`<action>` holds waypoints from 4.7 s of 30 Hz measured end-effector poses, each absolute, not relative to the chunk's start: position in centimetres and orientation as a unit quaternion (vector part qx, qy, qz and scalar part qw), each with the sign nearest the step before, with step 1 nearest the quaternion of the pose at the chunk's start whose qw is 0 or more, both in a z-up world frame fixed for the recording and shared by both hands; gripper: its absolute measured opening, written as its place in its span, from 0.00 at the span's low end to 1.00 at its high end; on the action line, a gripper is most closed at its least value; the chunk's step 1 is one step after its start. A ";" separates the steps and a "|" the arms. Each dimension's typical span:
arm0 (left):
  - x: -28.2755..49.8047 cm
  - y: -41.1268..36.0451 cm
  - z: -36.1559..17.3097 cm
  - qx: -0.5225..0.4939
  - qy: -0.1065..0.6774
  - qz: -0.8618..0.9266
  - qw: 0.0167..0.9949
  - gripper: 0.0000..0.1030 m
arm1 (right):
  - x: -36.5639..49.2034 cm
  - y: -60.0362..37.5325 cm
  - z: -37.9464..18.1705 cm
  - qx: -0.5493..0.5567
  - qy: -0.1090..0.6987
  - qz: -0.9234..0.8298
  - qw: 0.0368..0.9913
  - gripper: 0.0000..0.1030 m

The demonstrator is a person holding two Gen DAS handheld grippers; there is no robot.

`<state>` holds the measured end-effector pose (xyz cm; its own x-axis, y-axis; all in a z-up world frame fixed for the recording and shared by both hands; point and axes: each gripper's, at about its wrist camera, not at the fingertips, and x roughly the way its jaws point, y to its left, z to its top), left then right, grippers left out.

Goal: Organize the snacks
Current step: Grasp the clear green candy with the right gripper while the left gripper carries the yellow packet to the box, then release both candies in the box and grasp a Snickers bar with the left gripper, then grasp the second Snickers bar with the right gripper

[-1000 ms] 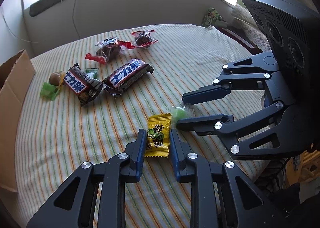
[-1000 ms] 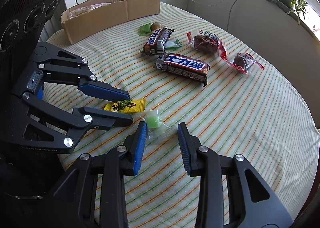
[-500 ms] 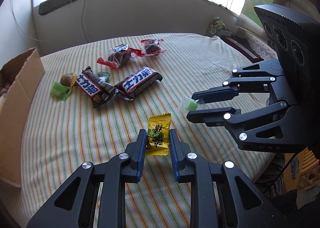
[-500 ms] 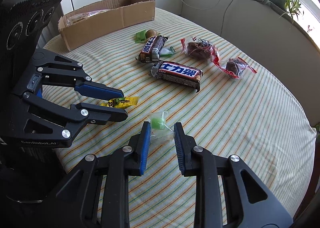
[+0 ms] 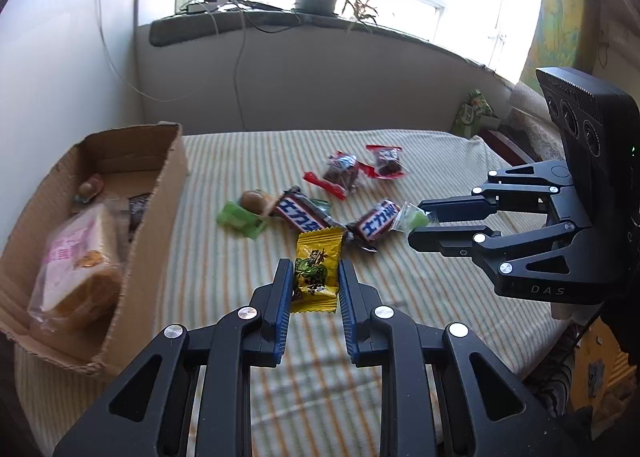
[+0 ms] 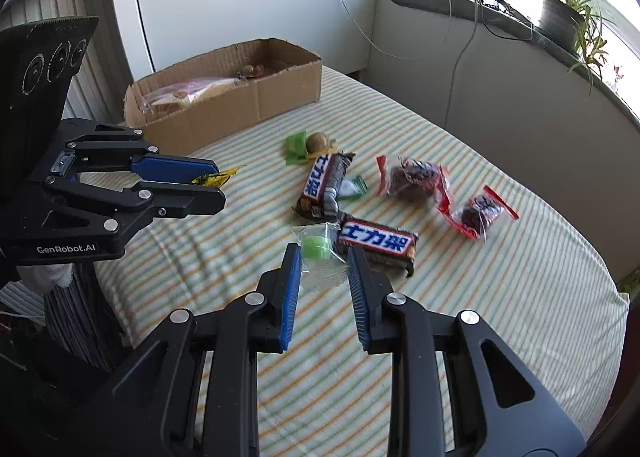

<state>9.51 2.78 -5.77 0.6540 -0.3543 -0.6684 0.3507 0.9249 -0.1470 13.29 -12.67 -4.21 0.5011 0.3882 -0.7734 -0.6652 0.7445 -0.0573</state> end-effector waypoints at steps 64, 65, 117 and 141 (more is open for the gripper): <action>11.3 15.4 -3.2 -0.046 0.310 -0.036 0.949 0.58 | 21.1 -0.2 -1.4 -0.168 0.343 0.335 0.861 0.66; 11.2 14.8 -3.2 -0.048 0.310 -0.044 0.949 0.58 | 21.0 -1.0 -1.3 -0.167 0.343 0.331 0.863 0.66; 20.3 -2.1 -11.6 -0.046 0.456 -0.166 0.873 0.38 | 19.7 -13.6 -9.8 -0.272 0.412 0.368 0.788 0.66; 17.8 0.9 -8.4 -0.056 0.411 -0.167 0.894 0.26 | 18.9 -13.7 -7.8 -0.265 0.396 0.325 0.817 0.29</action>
<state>17.80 0.90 -8.40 0.6059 -0.3453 -0.7167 0.2534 0.9377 -0.2376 18.88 -13.68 -7.83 0.4744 0.3218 -0.8194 -0.7415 0.6478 -0.1749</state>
